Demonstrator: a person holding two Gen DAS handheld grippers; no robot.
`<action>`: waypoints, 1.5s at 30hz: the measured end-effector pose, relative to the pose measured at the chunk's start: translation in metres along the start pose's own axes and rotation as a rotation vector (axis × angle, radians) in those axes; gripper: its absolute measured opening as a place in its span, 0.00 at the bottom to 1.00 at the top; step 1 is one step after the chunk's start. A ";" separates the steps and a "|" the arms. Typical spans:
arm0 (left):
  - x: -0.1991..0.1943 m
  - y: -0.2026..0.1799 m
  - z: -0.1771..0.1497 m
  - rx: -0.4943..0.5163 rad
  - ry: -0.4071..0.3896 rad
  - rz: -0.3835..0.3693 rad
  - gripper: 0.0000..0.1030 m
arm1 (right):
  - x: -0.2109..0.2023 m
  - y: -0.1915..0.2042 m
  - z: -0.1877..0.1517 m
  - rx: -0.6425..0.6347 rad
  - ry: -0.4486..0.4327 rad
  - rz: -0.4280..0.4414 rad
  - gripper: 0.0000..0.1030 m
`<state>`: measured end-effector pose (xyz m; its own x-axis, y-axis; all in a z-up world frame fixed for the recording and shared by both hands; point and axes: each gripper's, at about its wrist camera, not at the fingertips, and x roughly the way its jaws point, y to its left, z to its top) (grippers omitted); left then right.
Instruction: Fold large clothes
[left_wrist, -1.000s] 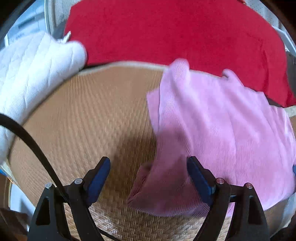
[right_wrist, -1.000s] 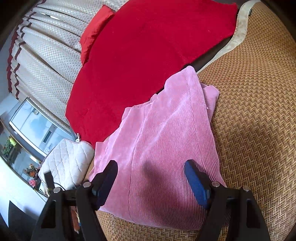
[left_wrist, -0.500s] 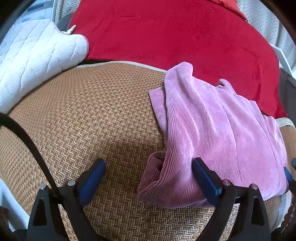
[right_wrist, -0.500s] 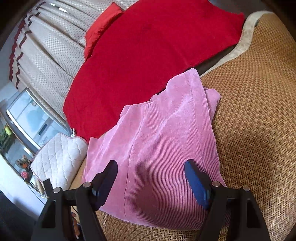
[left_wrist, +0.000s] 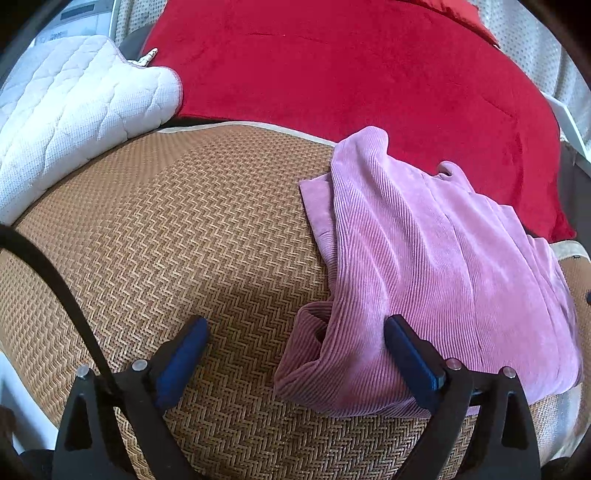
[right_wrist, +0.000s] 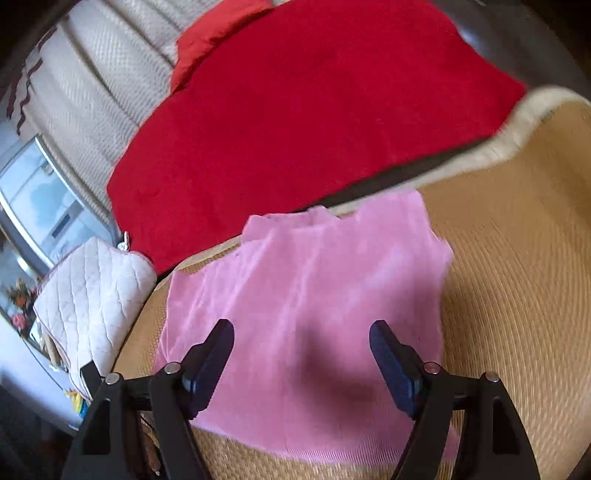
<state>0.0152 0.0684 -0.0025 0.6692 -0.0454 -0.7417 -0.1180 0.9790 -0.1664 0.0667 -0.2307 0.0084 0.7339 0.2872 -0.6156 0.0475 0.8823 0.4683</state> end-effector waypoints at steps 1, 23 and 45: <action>0.000 0.000 0.000 0.001 0.000 -0.001 0.94 | 0.007 -0.002 0.007 0.011 0.015 0.004 0.77; 0.000 -0.001 0.002 0.010 0.003 -0.016 0.95 | 0.053 -0.095 0.051 0.377 0.048 -0.080 0.77; -0.015 0.030 0.010 -0.095 0.042 0.105 0.95 | -0.024 -0.074 -0.112 0.488 0.013 0.124 0.83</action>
<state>0.0092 0.1004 0.0098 0.6185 0.0462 -0.7844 -0.2561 0.9556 -0.1457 -0.0303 -0.2610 -0.0825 0.7456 0.3864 -0.5429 0.2743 0.5646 0.7785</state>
